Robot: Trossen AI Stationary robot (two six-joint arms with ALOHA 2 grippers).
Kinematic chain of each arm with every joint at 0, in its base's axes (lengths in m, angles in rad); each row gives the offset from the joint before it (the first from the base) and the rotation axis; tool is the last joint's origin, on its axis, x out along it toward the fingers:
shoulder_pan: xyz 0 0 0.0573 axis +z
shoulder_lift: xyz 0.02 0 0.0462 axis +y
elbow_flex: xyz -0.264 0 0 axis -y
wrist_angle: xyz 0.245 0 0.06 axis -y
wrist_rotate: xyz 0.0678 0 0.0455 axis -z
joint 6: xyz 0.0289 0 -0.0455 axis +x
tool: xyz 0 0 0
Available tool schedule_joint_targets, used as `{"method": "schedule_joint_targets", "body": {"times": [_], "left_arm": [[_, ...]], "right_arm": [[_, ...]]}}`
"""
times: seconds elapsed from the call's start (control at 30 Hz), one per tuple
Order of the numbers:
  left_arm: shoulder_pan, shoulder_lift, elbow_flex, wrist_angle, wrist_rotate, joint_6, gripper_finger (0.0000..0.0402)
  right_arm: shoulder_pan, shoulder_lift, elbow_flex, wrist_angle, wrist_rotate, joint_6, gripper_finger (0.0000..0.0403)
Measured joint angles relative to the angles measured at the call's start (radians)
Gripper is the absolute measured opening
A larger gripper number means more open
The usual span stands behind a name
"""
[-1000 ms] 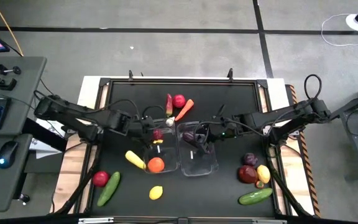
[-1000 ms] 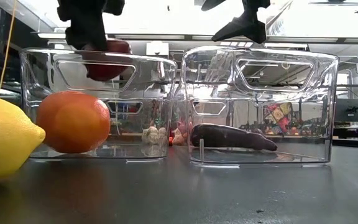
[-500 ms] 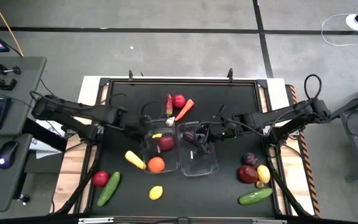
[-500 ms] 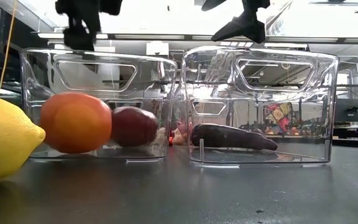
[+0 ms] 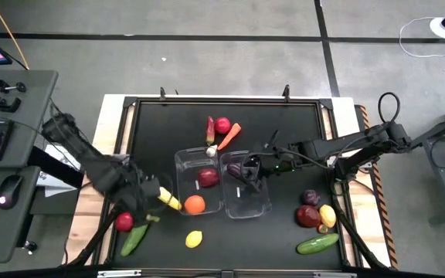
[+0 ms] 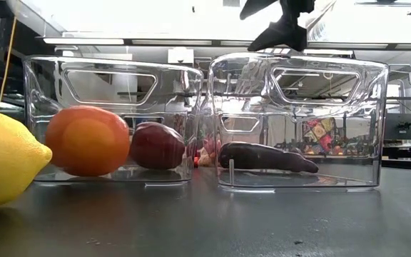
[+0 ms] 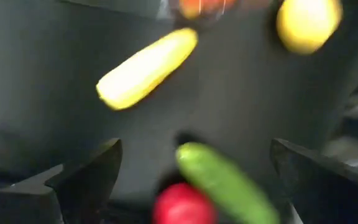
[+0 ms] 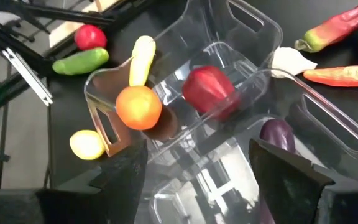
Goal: Sort produce into baskets
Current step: Put the corn into the right transparent bin
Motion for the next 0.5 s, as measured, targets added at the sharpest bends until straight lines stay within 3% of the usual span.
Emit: {"method": "schedule_joint_targets", "body": {"times": [0.1,0.27,0.5], "left_arm": [[-0.051,0.079,0.0,-0.021,-0.091,0.091,0.0397],[-0.017,0.187,-0.009,0.027,-0.173,0.322,0.0397],[0.033,0.134,-0.195,0.171,-0.169,0.419,0.0397]], "right_arm": [[0.0,0.0,0.0,-0.002,0.001,-0.001,0.0273],[0.0,0.0,0.0,-0.002,0.001,0.0,0.0273],[0.0,0.0,0.0,-0.001,0.002,0.031,0.0273]]}}
